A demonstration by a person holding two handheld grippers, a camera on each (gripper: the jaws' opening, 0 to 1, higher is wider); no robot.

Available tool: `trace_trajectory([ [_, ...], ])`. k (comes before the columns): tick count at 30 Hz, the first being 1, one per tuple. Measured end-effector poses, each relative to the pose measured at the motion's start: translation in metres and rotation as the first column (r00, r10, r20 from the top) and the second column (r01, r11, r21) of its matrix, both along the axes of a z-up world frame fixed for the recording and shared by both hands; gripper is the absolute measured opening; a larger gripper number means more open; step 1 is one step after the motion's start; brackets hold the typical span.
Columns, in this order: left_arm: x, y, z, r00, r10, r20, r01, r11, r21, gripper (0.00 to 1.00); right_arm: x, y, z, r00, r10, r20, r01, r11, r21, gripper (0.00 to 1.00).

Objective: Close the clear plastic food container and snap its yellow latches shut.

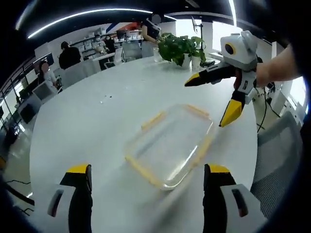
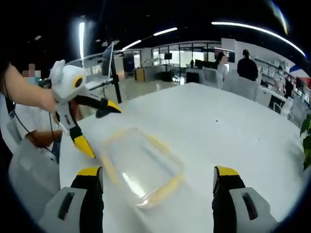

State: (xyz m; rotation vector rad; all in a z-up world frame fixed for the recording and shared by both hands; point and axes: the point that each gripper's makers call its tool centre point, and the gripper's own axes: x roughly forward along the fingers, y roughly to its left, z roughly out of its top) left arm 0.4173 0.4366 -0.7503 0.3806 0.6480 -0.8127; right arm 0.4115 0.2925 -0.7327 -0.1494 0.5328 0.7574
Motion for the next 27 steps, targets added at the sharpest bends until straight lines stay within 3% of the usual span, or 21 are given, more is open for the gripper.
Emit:
trace_trajectory([
  [4, 0.000, 0.005, 0.005, 0.999, 0.045, -0.007, -0.045, 0.998, -0.046, 0.96, -0.001, -0.001, 0.005, 1.000, -0.024, 0.000, 0.024, 0.999, 0.034, 0.95],
  [12, -0.007, 0.011, 0.003, 0.995, 0.095, -0.024, -0.096, 0.992, -0.079, 0.96, -0.007, -0.003, 0.006, 0.998, -0.058, -0.007, 0.058, 0.996, 0.074, 0.94],
  [27, -0.010, 0.021, 0.012, 0.980, 0.199, 0.000, -0.197, 0.969, -0.147, 0.95, -0.011, -0.020, 0.018, 0.988, -0.150, 0.024, 0.145, 0.980, 0.138, 0.93],
])
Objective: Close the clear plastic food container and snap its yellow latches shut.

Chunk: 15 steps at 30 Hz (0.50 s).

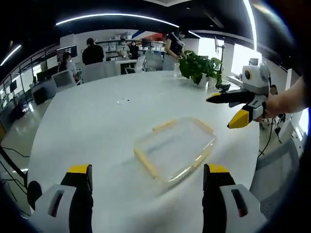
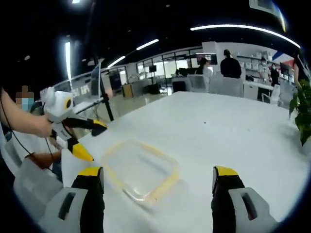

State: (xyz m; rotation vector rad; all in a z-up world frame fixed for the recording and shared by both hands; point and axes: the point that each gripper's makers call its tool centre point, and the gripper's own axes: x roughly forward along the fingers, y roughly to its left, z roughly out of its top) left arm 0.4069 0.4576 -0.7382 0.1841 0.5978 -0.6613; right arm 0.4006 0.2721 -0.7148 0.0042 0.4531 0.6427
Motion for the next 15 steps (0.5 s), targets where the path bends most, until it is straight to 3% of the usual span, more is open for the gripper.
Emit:
trace_trajectory([
  [15, -0.012, 0.007, 0.005, 0.998, 0.061, 0.030, -0.059, 0.997, -0.049, 0.94, -0.012, -0.005, 0.012, 0.999, -0.033, 0.032, 0.030, 0.998, 0.064, 0.93],
])
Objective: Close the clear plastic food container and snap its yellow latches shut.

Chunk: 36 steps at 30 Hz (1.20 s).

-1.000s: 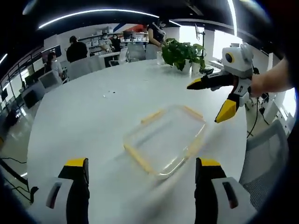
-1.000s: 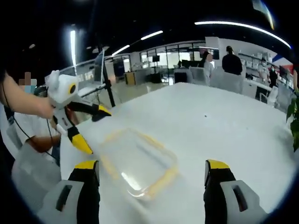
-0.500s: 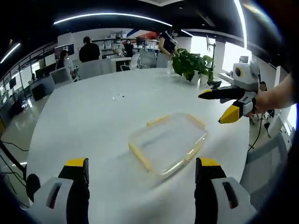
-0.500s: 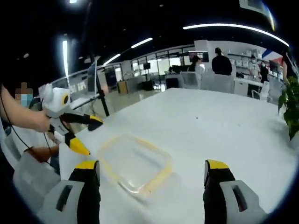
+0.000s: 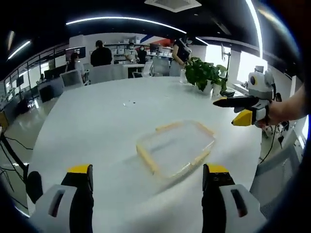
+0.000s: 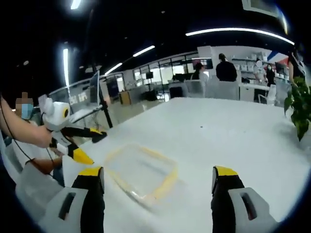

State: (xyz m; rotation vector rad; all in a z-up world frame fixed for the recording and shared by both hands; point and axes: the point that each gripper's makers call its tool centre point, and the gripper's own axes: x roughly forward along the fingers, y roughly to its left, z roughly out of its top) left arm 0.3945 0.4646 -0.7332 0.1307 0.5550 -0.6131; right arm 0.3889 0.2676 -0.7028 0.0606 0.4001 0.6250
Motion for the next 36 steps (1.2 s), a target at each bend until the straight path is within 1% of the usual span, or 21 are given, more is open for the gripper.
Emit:
trace_trajectory([
  [5, -0.005, -0.001, 0.002, 1.000, -0.012, 0.005, 0.012, 1.000, -0.025, 0.94, -0.008, 0.001, 0.000, 1.000, 0.006, -0.001, -0.006, 1.000, 0.008, 0.93],
  [8, -0.007, 0.001, 0.001, 1.000, -0.010, 0.009, 0.010, 1.000, -0.020, 0.94, -0.013, -0.001, -0.001, 1.000, 0.005, 0.000, -0.005, 1.000, 0.006, 0.93],
  [12, -0.011, 0.002, 0.002, 1.000, 0.002, 0.013, -0.001, 0.999, -0.035, 0.93, -0.016, -0.006, -0.001, 1.000, -0.011, -0.001, 0.011, 1.000, 0.021, 0.93],
  [14, -0.015, 0.001, 0.001, 1.000, 0.000, 0.006, 0.000, 0.999, -0.040, 0.93, -0.018, -0.006, 0.000, 1.000, -0.014, -0.001, 0.014, 1.000, 0.028, 0.93],
  [20, -0.023, 0.005, 0.002, 1.000, -0.003, 0.020, 0.003, 0.999, -0.042, 0.92, -0.027, -0.010, 0.005, 1.000, -0.022, 0.014, 0.022, 0.999, 0.032, 0.93],
  [24, -0.027, 0.011, 0.006, 0.999, 0.018, 0.032, -0.016, 0.998, -0.061, 0.92, -0.032, -0.015, 0.010, 0.999, -0.043, 0.025, 0.041, 0.998, 0.049, 0.93],
  [31, -0.037, 0.014, 0.007, 0.998, 0.036, 0.052, -0.033, 0.998, -0.060, 0.90, -0.042, -0.020, 0.013, 0.997, -0.067, 0.040, 0.064, 0.996, 0.059, 0.93],
  [34, -0.041, 0.015, 0.007, 0.997, 0.053, 0.048, -0.049, 0.996, -0.078, 0.90, -0.046, -0.021, 0.014, 0.996, -0.073, 0.042, 0.070, 0.995, 0.069, 0.93],
  [36, -0.045, 0.015, 0.008, 0.997, 0.057, 0.053, -0.052, 0.995, -0.084, 0.90, -0.048, -0.021, 0.014, 0.996, -0.075, 0.052, 0.072, 0.996, 0.060, 0.93],
])
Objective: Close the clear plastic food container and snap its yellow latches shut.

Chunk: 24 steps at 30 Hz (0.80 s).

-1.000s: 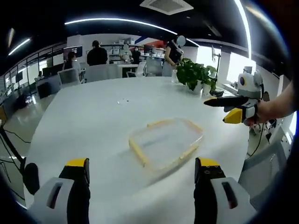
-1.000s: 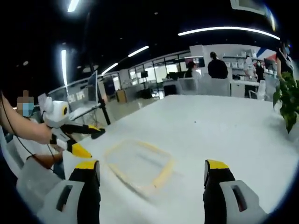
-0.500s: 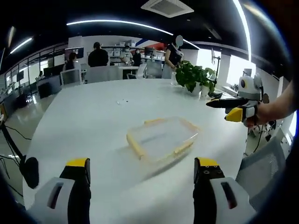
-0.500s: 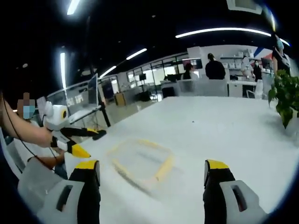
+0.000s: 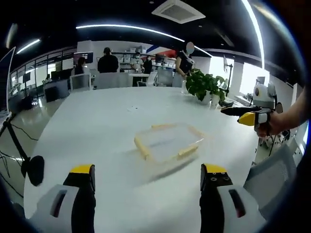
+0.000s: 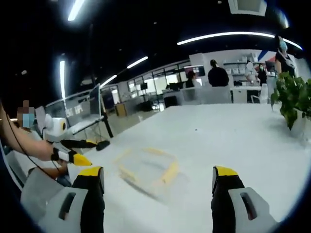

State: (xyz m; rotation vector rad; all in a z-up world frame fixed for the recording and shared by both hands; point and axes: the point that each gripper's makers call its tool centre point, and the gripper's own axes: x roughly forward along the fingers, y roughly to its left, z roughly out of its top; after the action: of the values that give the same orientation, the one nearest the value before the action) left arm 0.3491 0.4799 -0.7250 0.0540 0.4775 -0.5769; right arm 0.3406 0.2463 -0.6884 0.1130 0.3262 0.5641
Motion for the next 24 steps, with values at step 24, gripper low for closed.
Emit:
trace_trajectory([
  [24, -0.032, 0.009, 0.009, 0.997, 0.065, 0.037, -0.063, 0.996, -0.059, 0.89, -0.048, 0.004, 0.009, 0.998, 0.023, 0.057, -0.023, 1.000, 0.005, 0.92],
])
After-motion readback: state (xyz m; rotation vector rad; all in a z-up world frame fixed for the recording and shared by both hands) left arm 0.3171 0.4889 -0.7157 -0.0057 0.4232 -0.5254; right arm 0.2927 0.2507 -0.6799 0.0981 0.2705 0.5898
